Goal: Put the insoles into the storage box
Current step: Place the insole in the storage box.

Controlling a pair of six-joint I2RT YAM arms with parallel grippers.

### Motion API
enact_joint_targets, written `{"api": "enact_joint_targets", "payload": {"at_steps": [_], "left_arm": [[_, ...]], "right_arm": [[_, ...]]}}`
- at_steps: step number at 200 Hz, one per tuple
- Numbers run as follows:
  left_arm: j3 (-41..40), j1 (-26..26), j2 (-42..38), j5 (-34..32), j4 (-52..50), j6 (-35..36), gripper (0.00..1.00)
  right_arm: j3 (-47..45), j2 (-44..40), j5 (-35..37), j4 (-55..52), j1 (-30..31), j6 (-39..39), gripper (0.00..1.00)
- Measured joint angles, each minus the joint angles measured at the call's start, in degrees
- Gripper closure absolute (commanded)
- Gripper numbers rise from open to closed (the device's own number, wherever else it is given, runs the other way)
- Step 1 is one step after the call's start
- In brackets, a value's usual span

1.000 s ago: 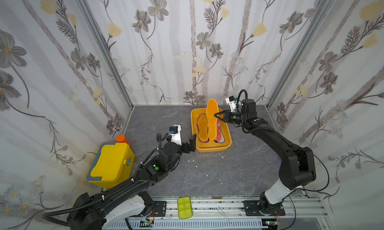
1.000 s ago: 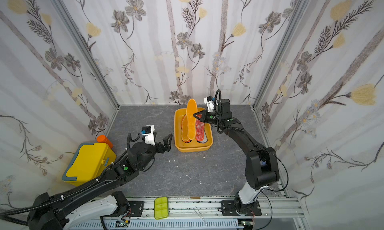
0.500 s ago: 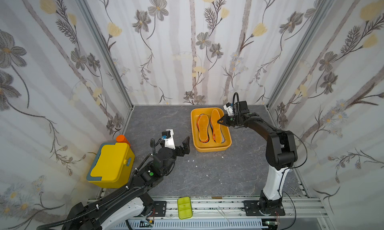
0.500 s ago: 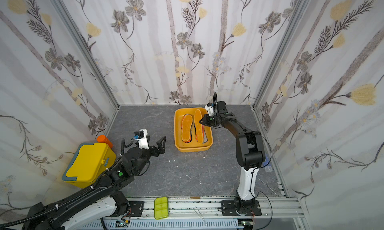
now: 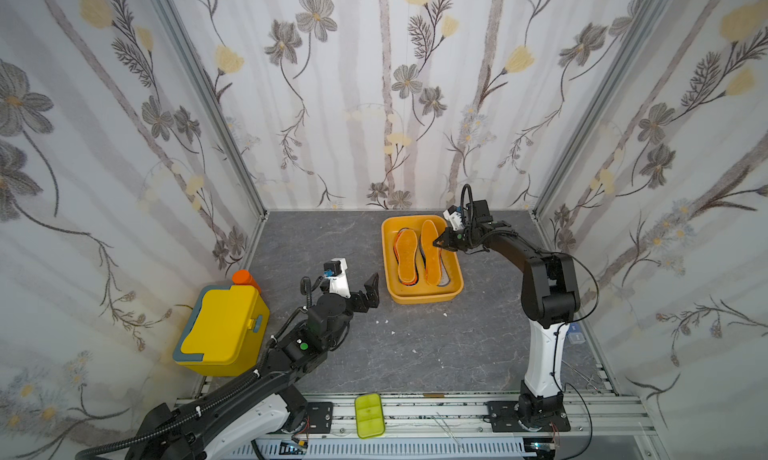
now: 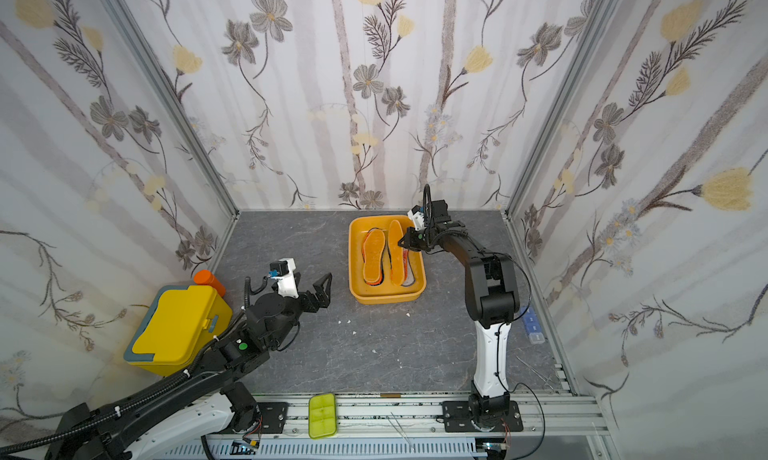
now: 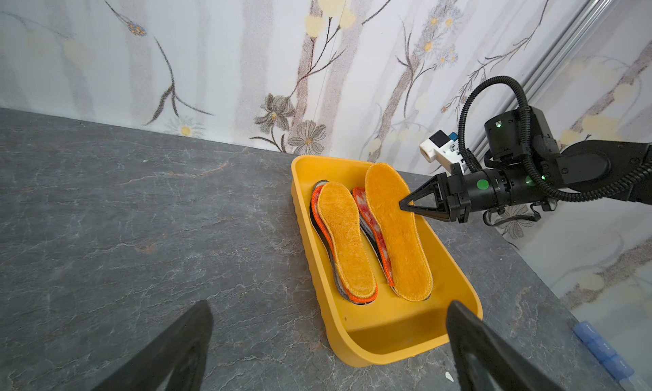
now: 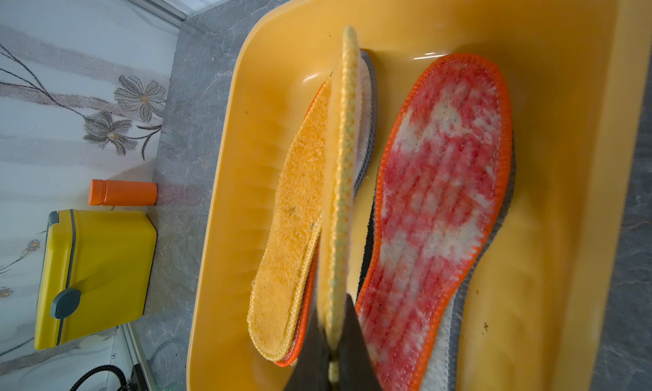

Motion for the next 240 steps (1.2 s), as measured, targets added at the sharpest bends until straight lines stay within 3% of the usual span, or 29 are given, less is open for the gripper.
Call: {"api": "enact_joint_targets", "payload": {"at_steps": [240], "left_arm": [[-0.1,0.6,-0.1,1.2,-0.4,-1.5,0.0]], "right_arm": [[7.8,4.3,9.0,-5.8,0.8,-6.0,1.0]]}}
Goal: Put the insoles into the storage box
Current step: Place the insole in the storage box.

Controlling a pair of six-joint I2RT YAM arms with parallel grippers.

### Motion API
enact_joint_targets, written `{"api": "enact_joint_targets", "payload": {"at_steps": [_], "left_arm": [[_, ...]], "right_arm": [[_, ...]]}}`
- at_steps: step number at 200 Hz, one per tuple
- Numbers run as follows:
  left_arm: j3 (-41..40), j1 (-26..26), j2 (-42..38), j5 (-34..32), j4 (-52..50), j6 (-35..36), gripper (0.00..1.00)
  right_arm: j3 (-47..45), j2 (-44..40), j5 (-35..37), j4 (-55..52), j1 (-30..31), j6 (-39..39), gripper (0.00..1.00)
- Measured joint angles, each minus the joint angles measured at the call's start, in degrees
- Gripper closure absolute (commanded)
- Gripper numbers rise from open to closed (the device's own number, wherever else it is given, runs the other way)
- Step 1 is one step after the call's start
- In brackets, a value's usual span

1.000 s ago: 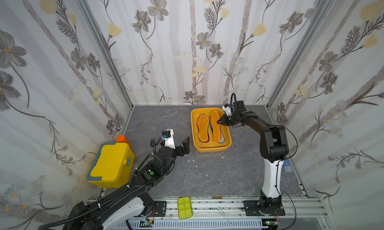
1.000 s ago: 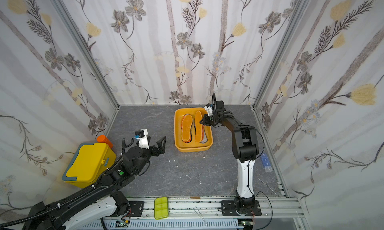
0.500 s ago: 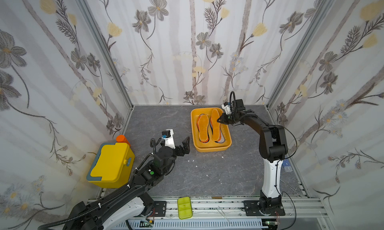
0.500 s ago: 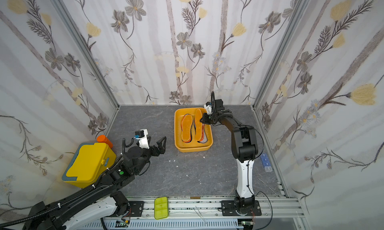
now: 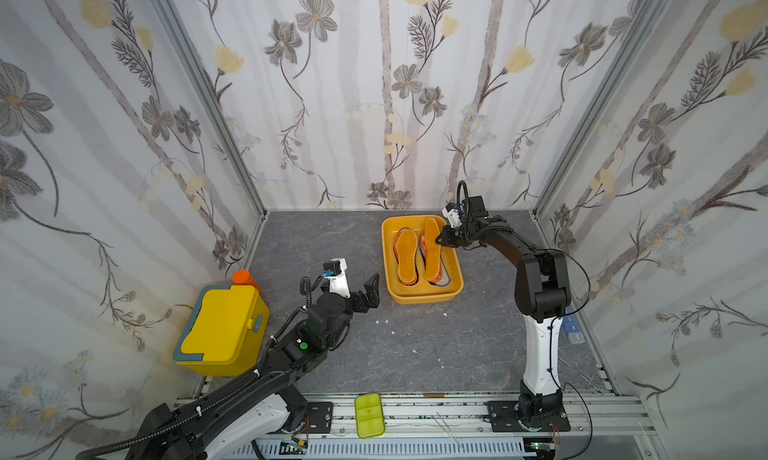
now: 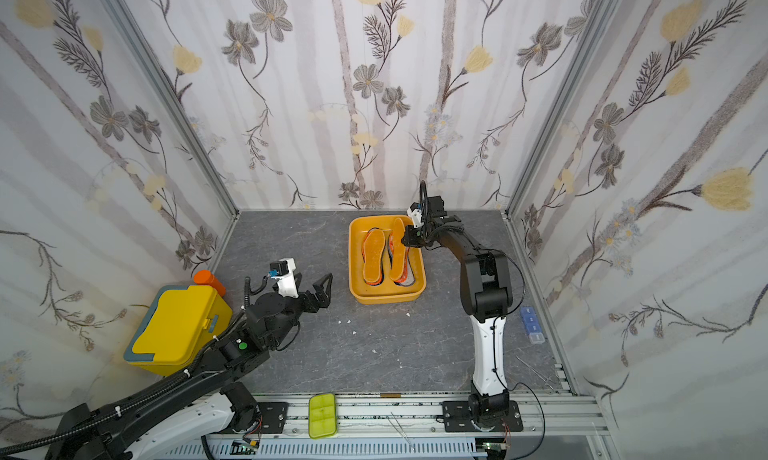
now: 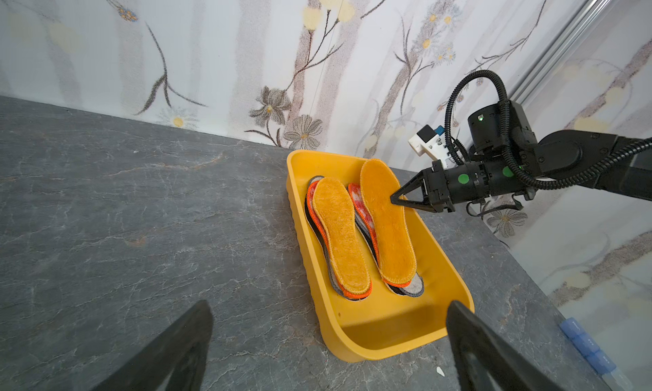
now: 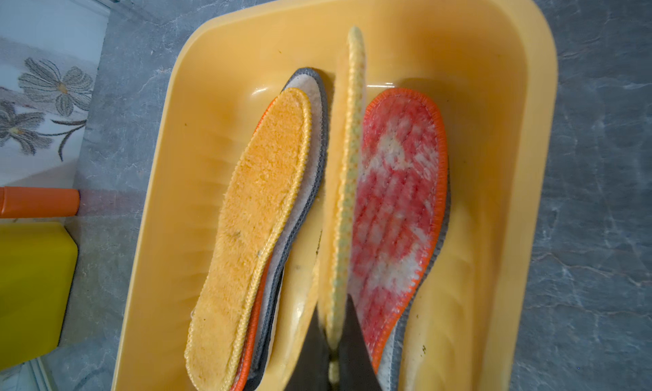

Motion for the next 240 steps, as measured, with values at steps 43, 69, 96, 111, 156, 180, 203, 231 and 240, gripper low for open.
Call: {"api": "enact_joint_targets", "payload": {"at_steps": [43,69,96,111,156,180,203,231,240], "left_arm": [[0.0,0.0,-0.3,0.0,-0.2,0.0,0.0],[-0.3,0.0,-0.4,0.0,-0.3,-0.1,0.0],[-0.5,0.0,-0.6,0.0,-0.3,-0.2,0.0],[-0.6,0.0,-0.7,0.0,-0.3,-0.3,0.0],[-1.0,0.1,-1.2,-0.1,-0.7,-0.5,0.0],[-1.1,0.1,-1.3,-0.1,-0.7,-0.7,0.0],[-1.2,0.1,-1.4,-0.1,-0.9,-0.7,0.0],[-1.2,0.1,-1.4,-0.3,-1.1,-0.7,0.0],[-1.2,0.2,-1.4,-0.3,-1.1,-0.7,0.0]], "right_arm": [[1.2,0.4,0.9,-2.6,0.5,-2.5,1.0],[2.7,1.1,1.1,-4.3,0.9,-4.3,1.0],[3.6,1.7,1.2,-5.8,1.0,-5.6,1.0],[4.1,1.9,1.2,-6.3,1.1,-6.2,0.99],[4.8,3.1,2.4,-7.1,1.2,-6.8,0.92],[5.0,3.1,4.0,-7.2,1.4,-6.8,0.78],[5.2,3.1,5.4,-7.3,1.6,-6.8,0.76],[5.2,3.1,6.6,-7.2,1.5,-6.8,0.7],[5.2,3.0,7.0,-7.2,1.5,-6.8,0.68]]}}
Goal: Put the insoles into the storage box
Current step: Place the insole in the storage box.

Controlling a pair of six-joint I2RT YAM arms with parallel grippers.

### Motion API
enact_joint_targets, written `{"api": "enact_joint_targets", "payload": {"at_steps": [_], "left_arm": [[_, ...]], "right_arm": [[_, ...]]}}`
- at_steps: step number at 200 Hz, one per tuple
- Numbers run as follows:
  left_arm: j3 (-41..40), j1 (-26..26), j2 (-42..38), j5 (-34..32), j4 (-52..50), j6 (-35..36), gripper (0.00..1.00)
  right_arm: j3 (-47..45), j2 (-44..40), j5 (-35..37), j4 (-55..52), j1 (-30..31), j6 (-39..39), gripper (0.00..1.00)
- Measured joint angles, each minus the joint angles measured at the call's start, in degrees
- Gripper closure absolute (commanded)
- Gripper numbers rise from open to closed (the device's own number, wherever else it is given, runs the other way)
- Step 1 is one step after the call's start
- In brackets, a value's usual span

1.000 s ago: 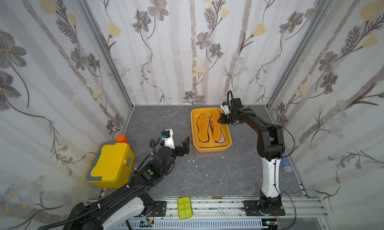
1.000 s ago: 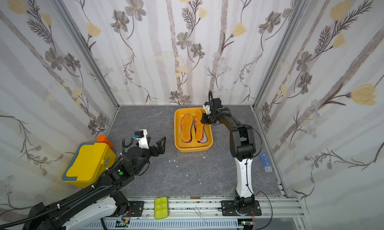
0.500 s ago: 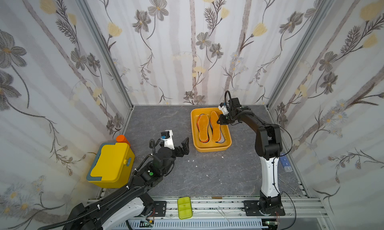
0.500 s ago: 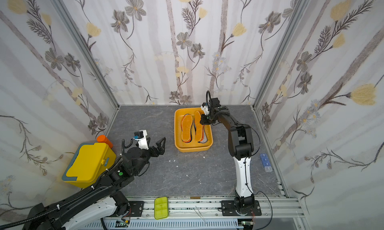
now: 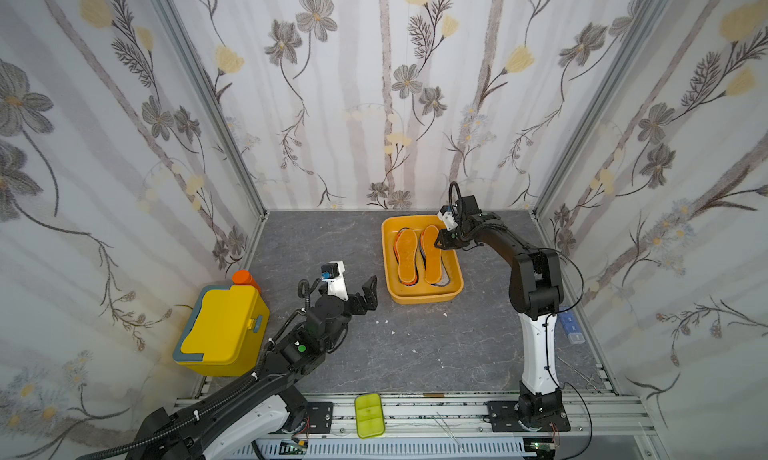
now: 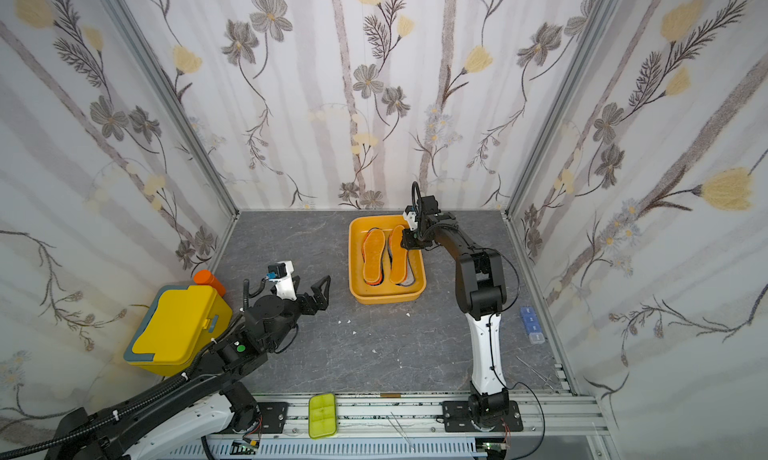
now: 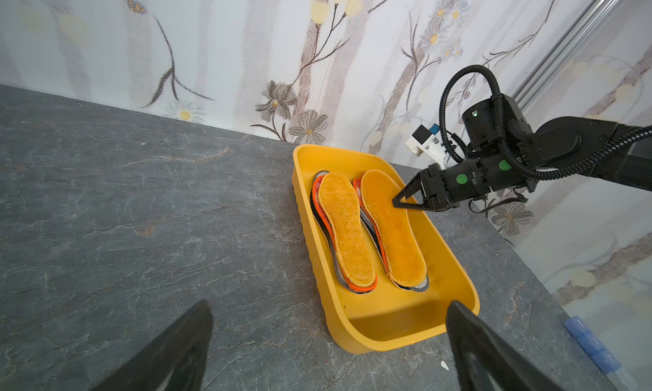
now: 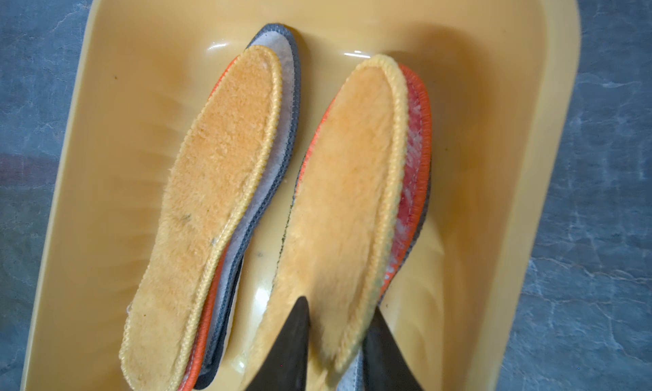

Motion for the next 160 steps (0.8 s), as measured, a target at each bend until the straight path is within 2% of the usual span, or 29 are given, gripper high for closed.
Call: {"api": "enact_joint_targets", "payload": {"at_steps": [61,160], "left_arm": [[0.0,0.2,-0.1,0.0,-0.4,0.0,0.0],[0.0,0.3,-0.2,0.0,-1.3,-0.5,0.0]], "right_arm": [[0.7,-0.3,2.5,0.1,1.6,1.5,0.59],[2.4,-0.4,9.4,-0.1,2.6,4.9,0.51]]}}
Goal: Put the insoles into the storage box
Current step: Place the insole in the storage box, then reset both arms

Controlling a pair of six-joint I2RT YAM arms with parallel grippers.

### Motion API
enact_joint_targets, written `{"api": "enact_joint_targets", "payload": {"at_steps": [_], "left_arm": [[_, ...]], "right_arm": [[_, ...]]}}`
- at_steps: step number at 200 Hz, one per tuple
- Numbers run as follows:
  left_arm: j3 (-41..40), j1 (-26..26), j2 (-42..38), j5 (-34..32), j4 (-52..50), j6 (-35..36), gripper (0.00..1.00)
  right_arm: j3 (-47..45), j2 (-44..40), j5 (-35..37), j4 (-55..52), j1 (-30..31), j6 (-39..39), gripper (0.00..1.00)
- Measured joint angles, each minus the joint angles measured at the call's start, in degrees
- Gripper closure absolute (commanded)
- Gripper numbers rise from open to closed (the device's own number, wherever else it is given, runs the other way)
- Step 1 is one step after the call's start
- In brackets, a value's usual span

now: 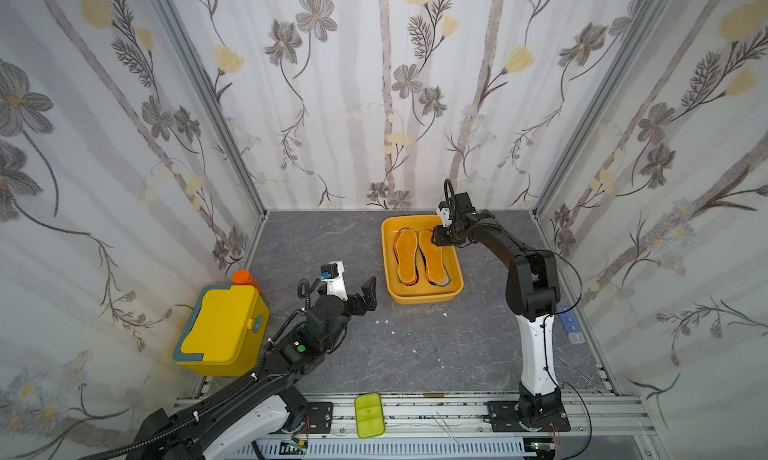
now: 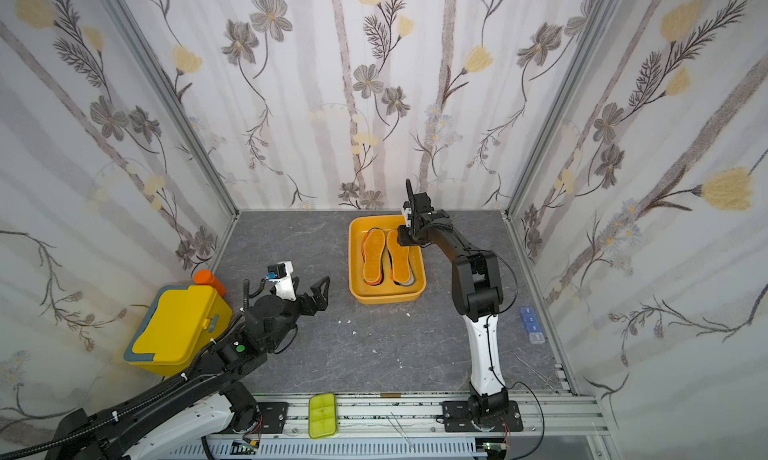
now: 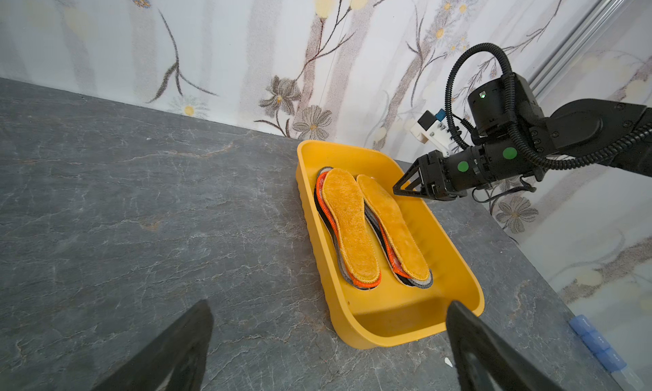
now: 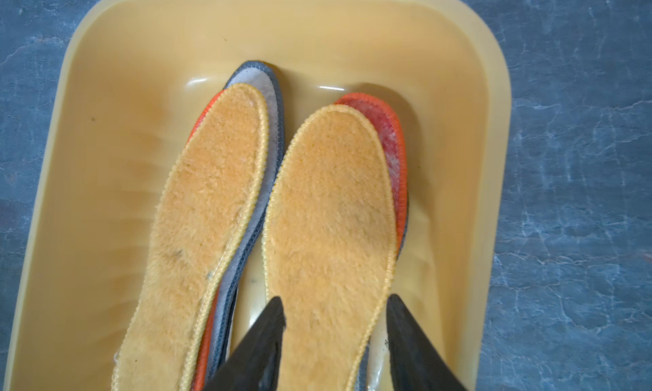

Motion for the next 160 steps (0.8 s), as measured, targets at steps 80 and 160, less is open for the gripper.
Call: {"api": "enact_joint_targets", "payload": {"at_steps": [80,160], "left_arm": [[0.7,0.7,0.1,-2.6,-1.4,0.0,0.0],[2.6,10.2,1.1,-8.2,-3.1,5.6,0.0]], "right_arm": [[-2.9,-11.2,-3.8,1.6,-0.2,0.0,0.38],[-27.3,-38.6,-3.7,14.7,-6.3,0.1,0.0]]}}
